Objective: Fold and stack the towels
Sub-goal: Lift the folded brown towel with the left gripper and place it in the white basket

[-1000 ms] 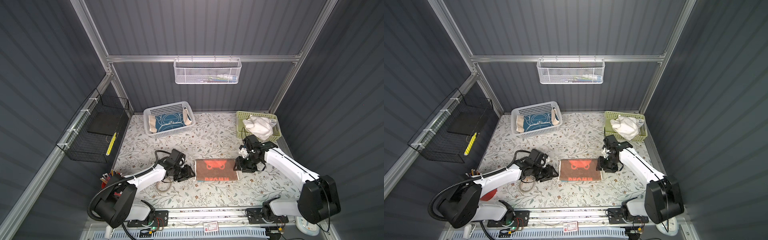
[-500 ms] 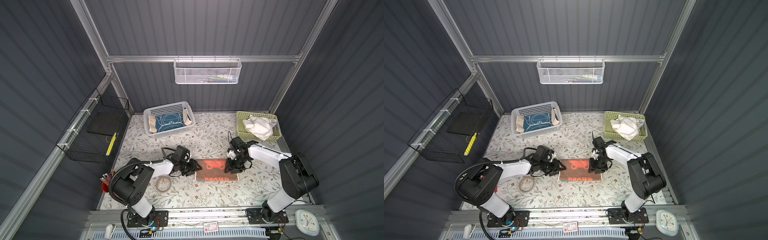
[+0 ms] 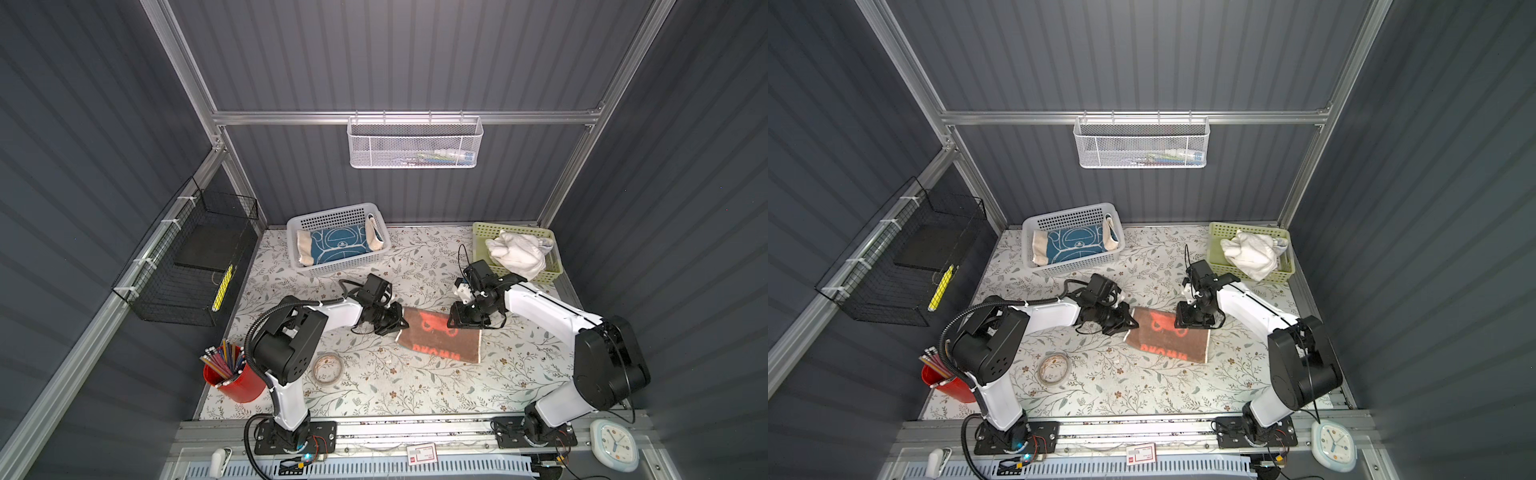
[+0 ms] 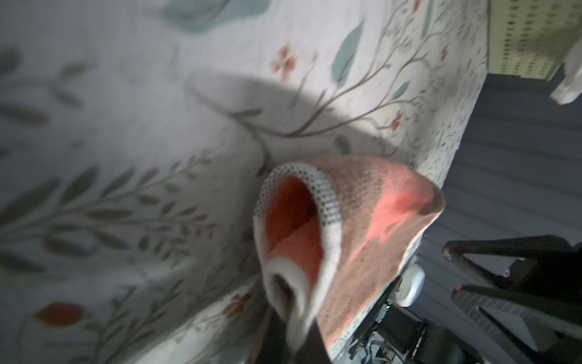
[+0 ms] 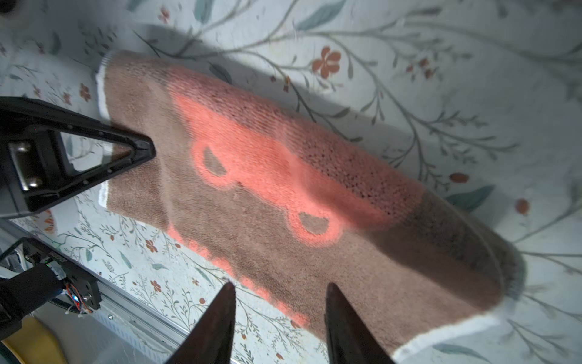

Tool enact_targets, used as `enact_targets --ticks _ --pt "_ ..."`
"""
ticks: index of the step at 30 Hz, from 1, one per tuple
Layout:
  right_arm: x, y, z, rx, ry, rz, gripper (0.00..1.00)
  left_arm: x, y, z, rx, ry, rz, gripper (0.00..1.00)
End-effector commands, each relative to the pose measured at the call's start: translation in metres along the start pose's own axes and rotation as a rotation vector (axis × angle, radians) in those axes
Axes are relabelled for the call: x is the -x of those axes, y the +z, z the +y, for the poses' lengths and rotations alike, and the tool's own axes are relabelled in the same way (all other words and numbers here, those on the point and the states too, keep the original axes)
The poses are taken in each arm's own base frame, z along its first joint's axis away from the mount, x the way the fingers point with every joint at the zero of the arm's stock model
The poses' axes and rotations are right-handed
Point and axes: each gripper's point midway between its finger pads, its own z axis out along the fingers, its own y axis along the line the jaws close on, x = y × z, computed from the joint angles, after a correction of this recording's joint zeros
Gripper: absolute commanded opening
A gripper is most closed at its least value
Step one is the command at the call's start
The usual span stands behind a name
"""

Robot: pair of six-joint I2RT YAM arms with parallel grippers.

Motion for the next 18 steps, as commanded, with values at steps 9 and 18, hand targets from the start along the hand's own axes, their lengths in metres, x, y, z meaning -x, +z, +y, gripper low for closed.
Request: enact_targets --ticks 9,18 --pt "0.030 -0.022 0.004 0.062 -0.009 -0.080 0.47 0.145 -0.102 -0.043 0.078 0.167 -0.157 0.00" --pt "0.048 -0.017 0.005 0.072 -0.014 -0.078 0.47 0.241 -0.184 -0.061 0.057 0.226 -0.342 0.00"
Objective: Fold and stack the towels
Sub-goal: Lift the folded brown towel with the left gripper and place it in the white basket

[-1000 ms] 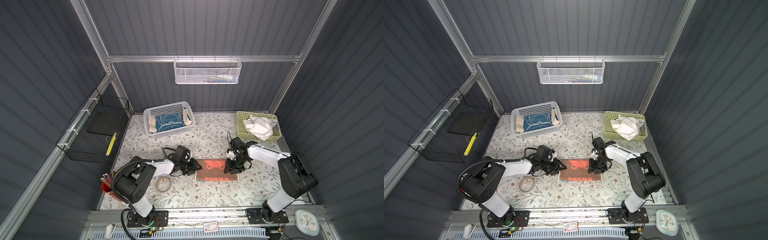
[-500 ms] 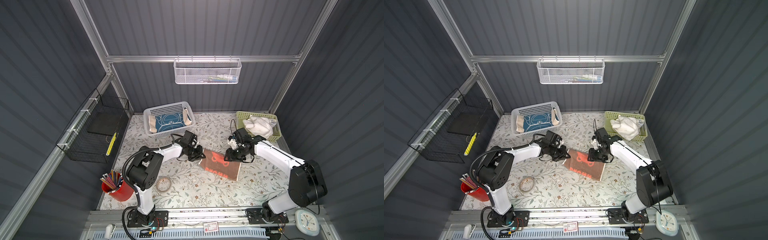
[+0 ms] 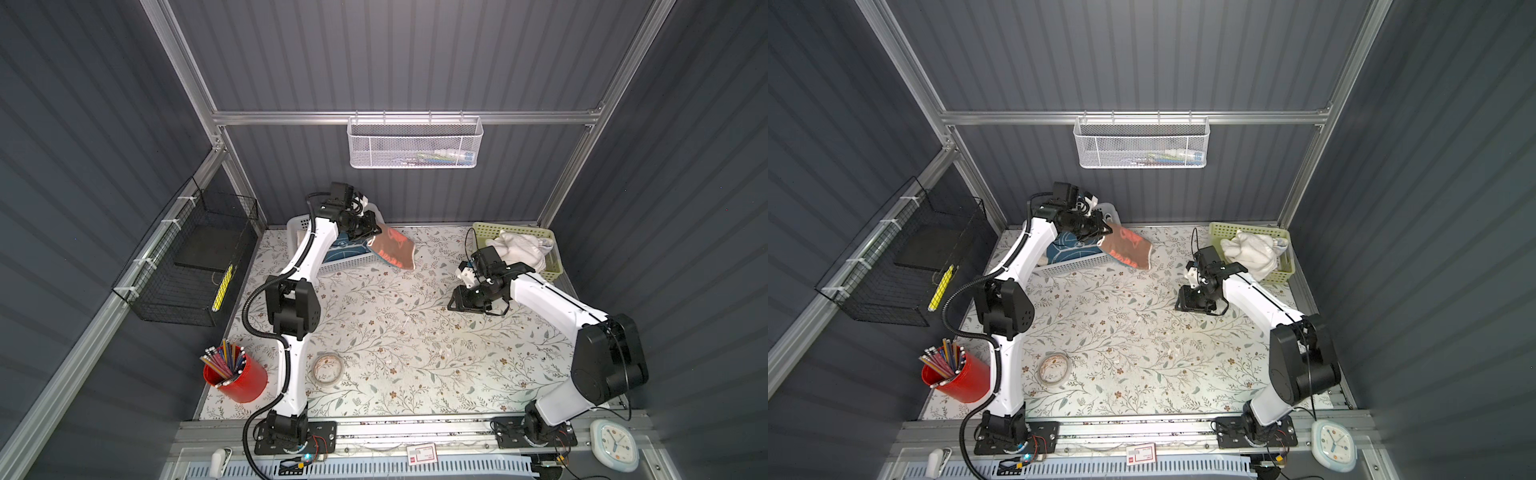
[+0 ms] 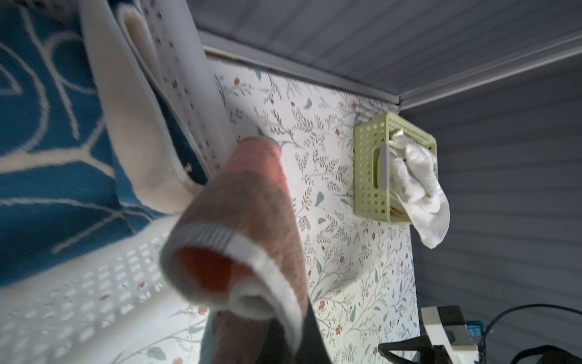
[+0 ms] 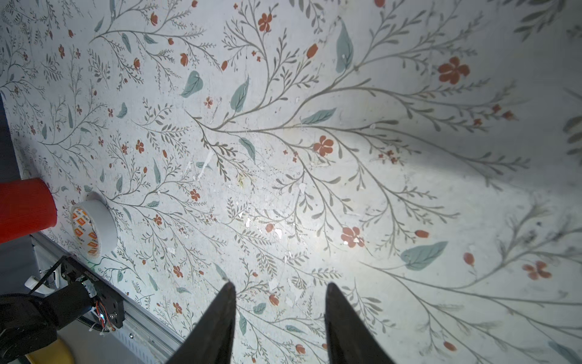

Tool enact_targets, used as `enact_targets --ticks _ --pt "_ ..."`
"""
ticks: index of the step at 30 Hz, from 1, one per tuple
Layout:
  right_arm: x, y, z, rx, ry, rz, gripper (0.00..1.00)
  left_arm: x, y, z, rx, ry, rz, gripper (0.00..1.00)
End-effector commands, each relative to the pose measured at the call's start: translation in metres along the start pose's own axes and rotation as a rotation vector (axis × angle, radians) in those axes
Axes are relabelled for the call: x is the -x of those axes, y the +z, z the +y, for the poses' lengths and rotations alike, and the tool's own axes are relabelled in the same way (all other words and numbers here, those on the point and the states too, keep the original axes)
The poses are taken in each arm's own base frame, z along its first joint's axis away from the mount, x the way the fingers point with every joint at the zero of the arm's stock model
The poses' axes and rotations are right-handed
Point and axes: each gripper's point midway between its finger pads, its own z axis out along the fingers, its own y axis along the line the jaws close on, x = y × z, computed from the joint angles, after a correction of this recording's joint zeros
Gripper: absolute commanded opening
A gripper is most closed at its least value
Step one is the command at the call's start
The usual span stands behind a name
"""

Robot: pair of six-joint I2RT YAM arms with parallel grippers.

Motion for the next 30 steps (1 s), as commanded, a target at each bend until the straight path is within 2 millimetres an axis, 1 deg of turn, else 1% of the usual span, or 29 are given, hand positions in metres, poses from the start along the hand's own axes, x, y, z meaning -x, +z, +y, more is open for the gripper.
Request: enact_targets --ticks 1,3,5,7,9,12,16,18,22,23,24,25,26,27,28,30 --pt "0.008 -0.001 0.004 0.018 -0.017 -0.001 0.47 0.008 -0.019 0.011 0.010 -0.004 0.005 0.00" --pt "0.010 0.000 0.004 0.018 -0.021 0.001 0.47 0.031 -0.035 0.021 0.008 -0.014 -0.070 0.00" --pt "0.012 0.001 0.004 0.018 -0.025 0.002 0.47 0.048 -0.048 0.030 0.002 -0.024 -0.120 0.00" --pt "0.013 0.002 0.003 0.017 -0.024 0.004 0.47 0.060 -0.060 0.041 0.005 -0.031 -0.151 0.00" --pt "0.013 0.003 0.003 0.016 -0.023 0.009 0.47 0.068 -0.066 0.053 0.005 -0.047 -0.168 0.00" --pt "0.015 0.004 0.004 0.019 -0.017 0.013 0.47 0.072 -0.072 0.079 0.021 -0.083 -0.177 0.00" --pt "0.016 0.006 0.005 0.023 -0.009 0.019 0.47 0.069 -0.075 0.110 0.053 -0.118 -0.168 0.00" --pt "0.017 0.007 0.005 0.024 -0.004 0.026 0.47 0.066 -0.078 0.129 0.090 -0.133 -0.159 0.00" --pt "0.020 0.005 0.007 0.024 -0.004 0.029 0.47 0.066 -0.088 0.154 0.181 -0.132 -0.170 0.00" --pt "0.022 0.004 0.007 0.022 -0.009 0.026 0.48 0.067 -0.092 0.158 0.216 -0.124 -0.178 0.09" --pt "0.024 0.002 0.007 0.016 -0.012 0.022 0.48 0.069 -0.097 0.162 0.250 -0.113 -0.190 0.27" --pt "0.026 0.000 0.007 0.010 -0.016 0.019 0.48 0.071 -0.100 0.164 0.274 -0.102 -0.200 0.44" --pt "0.029 -0.002 0.008 0.004 -0.024 0.014 0.49 0.073 -0.105 0.163 0.289 -0.091 -0.213 0.56" --pt "0.032 -0.005 0.008 -0.004 -0.029 0.011 0.50 0.075 -0.107 0.161 0.292 -0.079 -0.222 0.61" --pt "0.034 -0.007 0.007 -0.012 -0.034 0.009 0.50 0.077 -0.110 0.160 0.298 -0.073 -0.232 0.64" --pt "0.043 -0.014 0.007 -0.024 -0.043 -0.002 0.51 0.081 -0.115 0.158 0.304 -0.059 -0.249 0.65"
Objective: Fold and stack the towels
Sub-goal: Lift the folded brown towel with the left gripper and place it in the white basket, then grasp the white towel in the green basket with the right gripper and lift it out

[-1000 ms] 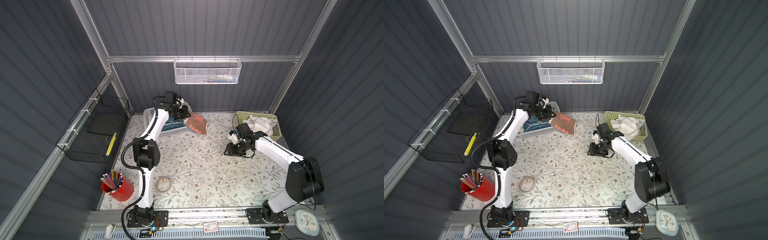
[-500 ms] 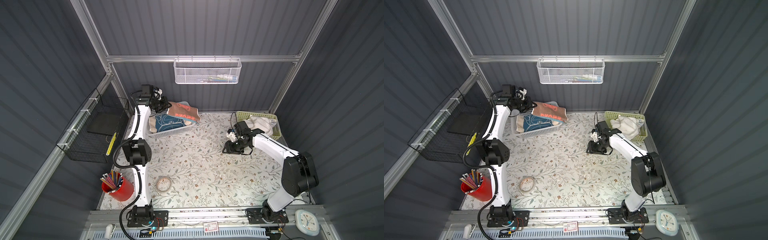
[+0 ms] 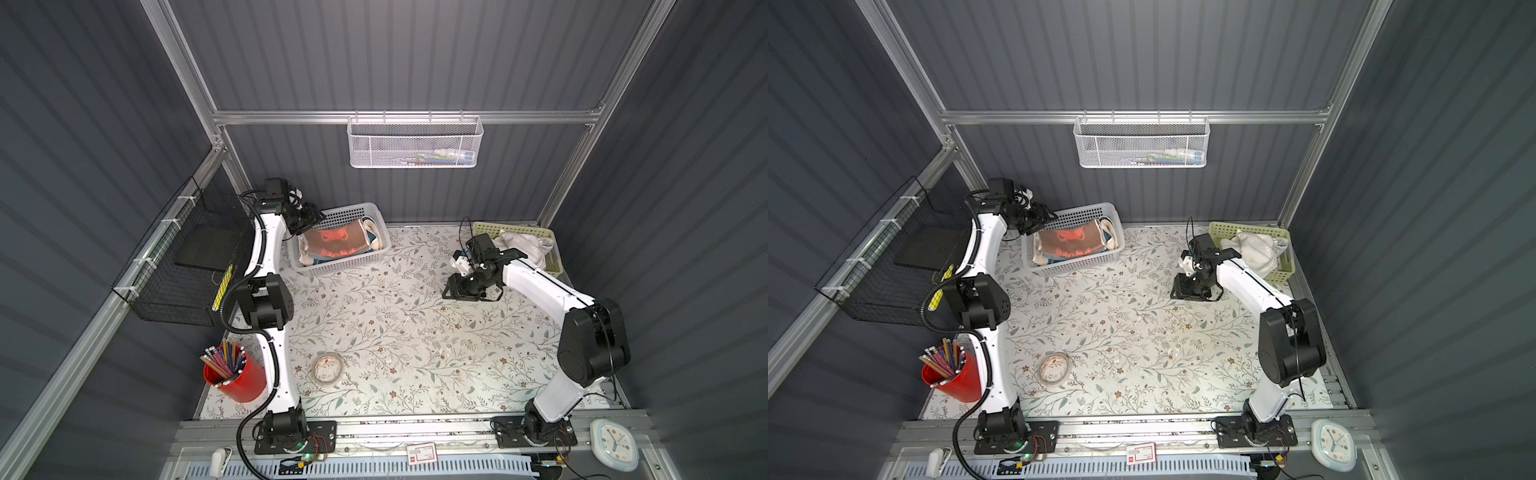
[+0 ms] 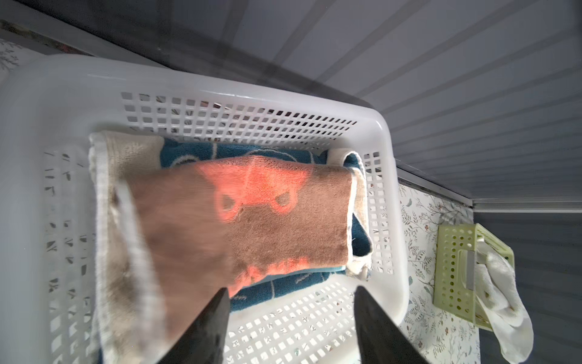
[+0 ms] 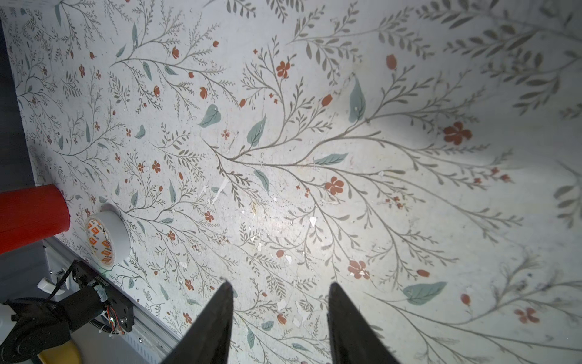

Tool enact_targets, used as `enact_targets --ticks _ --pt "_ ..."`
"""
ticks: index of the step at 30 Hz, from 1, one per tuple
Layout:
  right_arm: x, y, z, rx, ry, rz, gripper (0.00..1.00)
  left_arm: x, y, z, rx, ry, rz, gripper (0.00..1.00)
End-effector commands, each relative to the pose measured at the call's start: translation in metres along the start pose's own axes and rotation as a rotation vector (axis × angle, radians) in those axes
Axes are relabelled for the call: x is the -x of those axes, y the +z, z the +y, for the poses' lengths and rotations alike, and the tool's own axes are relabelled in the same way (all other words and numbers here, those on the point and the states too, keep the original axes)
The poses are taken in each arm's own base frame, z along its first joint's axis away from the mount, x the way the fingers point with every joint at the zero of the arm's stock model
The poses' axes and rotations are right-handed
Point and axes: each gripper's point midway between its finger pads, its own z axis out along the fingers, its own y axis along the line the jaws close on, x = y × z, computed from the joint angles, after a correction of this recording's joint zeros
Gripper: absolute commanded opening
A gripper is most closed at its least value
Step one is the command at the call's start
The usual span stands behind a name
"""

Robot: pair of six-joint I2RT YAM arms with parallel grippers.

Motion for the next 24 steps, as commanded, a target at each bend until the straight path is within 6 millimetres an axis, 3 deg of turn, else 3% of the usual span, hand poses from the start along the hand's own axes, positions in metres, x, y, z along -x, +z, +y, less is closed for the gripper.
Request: enact_targets --ticks 1,7,13,16,24 --pt "0.011 -0.014 -0.004 -0.036 -0.021 -0.005 0.51 0.013 -0.024 -0.009 0.030 0.066 -0.060 0.65" --pt "0.059 -0.066 -0.041 -0.179 0.019 -0.122 0.54 0.016 -0.031 -0.027 -0.042 0.090 -0.078 0.59" --pt "0.102 -0.119 -0.105 -0.351 0.117 -0.201 0.60 -0.008 -0.020 -0.071 -0.111 0.181 -0.045 0.57" --pt "0.113 -0.124 -0.138 -0.399 0.182 -0.193 0.62 -0.033 -0.004 -0.106 -0.148 0.255 0.003 0.57" --pt "0.140 -0.098 -0.220 -0.509 0.298 -0.169 0.66 -0.125 0.046 -0.184 -0.286 0.368 0.173 0.57"
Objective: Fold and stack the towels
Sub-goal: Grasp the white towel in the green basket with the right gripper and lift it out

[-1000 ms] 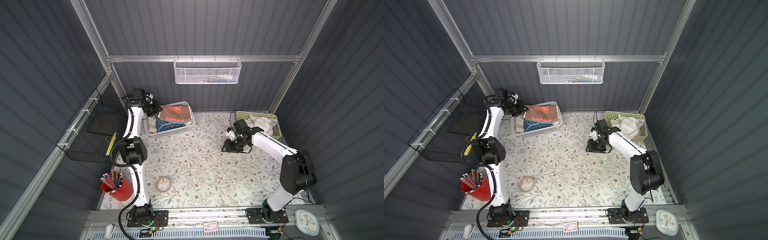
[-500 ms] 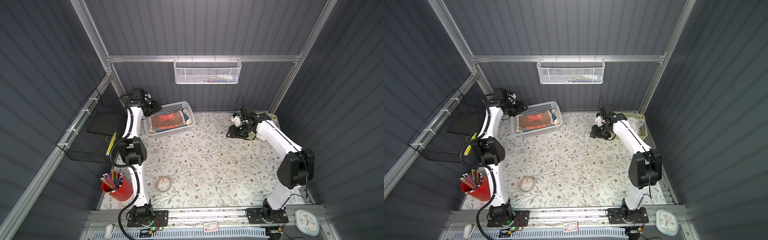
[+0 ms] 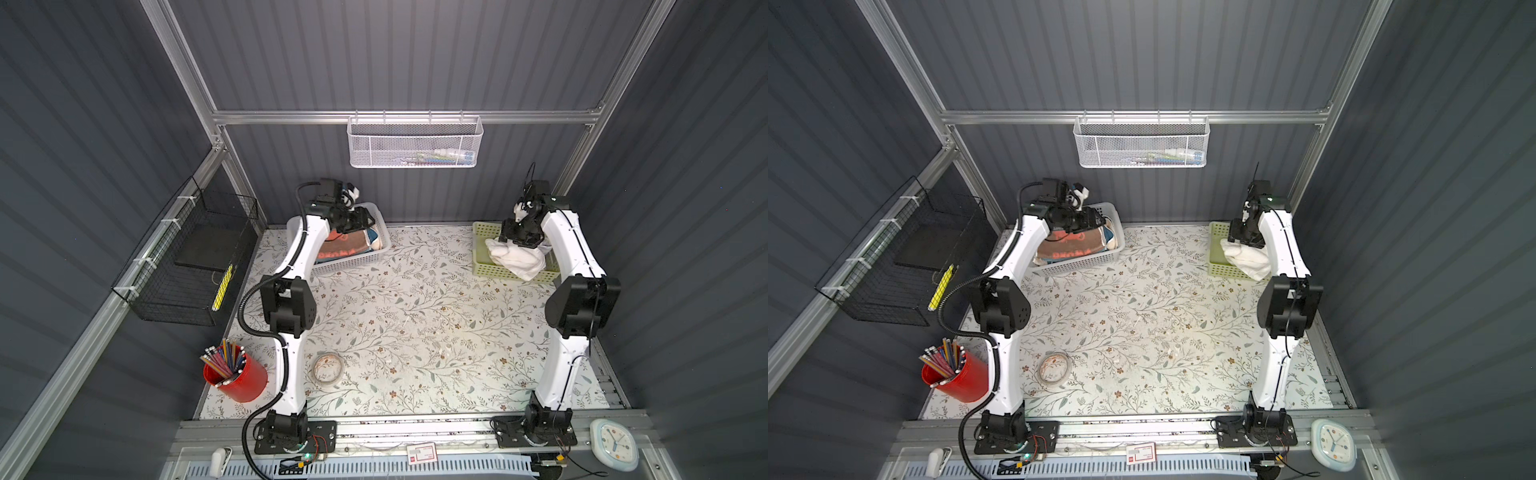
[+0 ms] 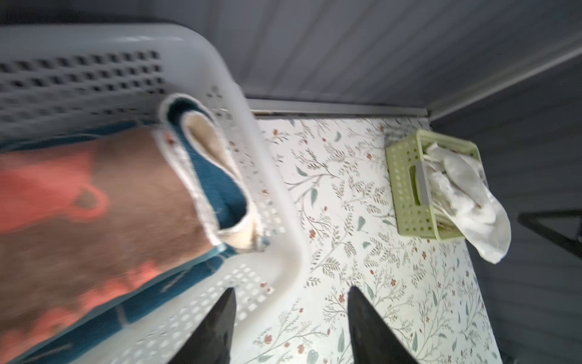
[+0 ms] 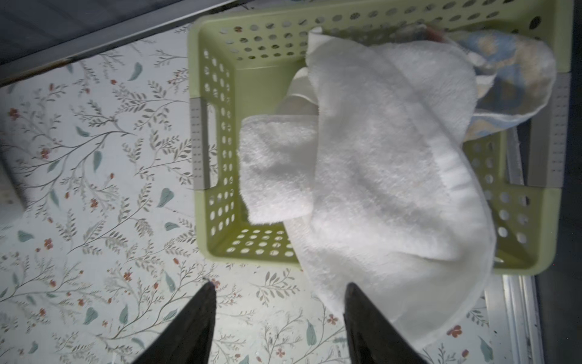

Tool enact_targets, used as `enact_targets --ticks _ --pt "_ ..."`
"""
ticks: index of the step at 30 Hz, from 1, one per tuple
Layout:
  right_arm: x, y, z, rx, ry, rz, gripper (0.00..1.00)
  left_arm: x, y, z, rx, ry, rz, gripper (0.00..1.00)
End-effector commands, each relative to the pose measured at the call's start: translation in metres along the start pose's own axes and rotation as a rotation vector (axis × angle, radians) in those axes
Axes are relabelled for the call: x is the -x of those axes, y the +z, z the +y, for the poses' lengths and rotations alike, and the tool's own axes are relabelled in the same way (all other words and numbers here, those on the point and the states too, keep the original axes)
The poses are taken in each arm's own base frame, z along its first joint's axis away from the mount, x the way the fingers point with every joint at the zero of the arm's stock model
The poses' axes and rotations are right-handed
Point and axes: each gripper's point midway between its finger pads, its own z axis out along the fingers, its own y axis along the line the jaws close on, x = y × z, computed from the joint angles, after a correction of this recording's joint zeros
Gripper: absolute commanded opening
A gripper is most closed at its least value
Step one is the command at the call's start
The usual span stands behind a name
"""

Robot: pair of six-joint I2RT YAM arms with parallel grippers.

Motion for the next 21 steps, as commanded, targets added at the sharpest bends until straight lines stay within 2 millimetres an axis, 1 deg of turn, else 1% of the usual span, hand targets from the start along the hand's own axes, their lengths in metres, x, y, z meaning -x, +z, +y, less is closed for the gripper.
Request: enact_targets --ticks 1,2,4,5,6,7,8,9,11,12,14,19,21 --pt "-0.002 0.027 -0.027 -0.084 0.023 0.053 0.66 -0.025 0.022 -0.032 -0.087 0.050 0.059 0.57" --pt "0.000 0.036 -0.030 -0.080 0.032 0.061 0.66 -0.034 0.031 -0.041 -0.112 0.053 0.080 0.57" --pt "0.002 0.050 -0.035 -0.088 0.037 0.078 0.63 -0.052 0.046 -0.052 -0.144 0.049 0.119 0.56" --pt "0.004 0.053 -0.037 -0.094 0.031 0.083 0.58 -0.061 0.052 -0.057 -0.162 0.045 0.139 0.56" --pt "0.005 0.054 -0.037 -0.097 0.025 0.085 0.51 -0.068 0.057 -0.059 -0.172 0.040 0.156 0.56" --pt "0.007 0.052 -0.036 -0.094 0.021 0.082 0.42 -0.076 0.061 -0.060 -0.180 0.032 0.173 0.55" --pt "0.010 0.047 -0.035 -0.092 0.019 0.071 0.31 -0.082 0.064 -0.061 -0.187 0.023 0.185 0.55" --pt "0.013 0.040 -0.033 -0.088 0.014 0.053 0.24 -0.086 0.065 -0.062 -0.193 0.019 0.190 0.55" --pt "0.021 0.019 -0.027 -0.079 -0.006 -0.007 0.11 -0.092 0.066 -0.063 -0.197 0.010 0.194 0.54" --pt "0.026 0.007 -0.022 -0.065 -0.019 -0.039 0.07 -0.093 0.065 -0.064 -0.199 0.010 0.193 0.54" --pt "0.035 -0.024 -0.009 -0.025 -0.049 -0.118 0.00 -0.093 0.062 -0.066 -0.204 0.013 0.187 0.54" --pt "0.050 -0.107 0.022 0.022 -0.135 -0.305 0.00 -0.087 0.048 -0.076 -0.214 0.027 0.159 0.53" --pt "0.051 -0.132 0.029 0.028 -0.157 -0.359 0.00 -0.086 0.043 -0.079 -0.217 0.030 0.150 0.53"
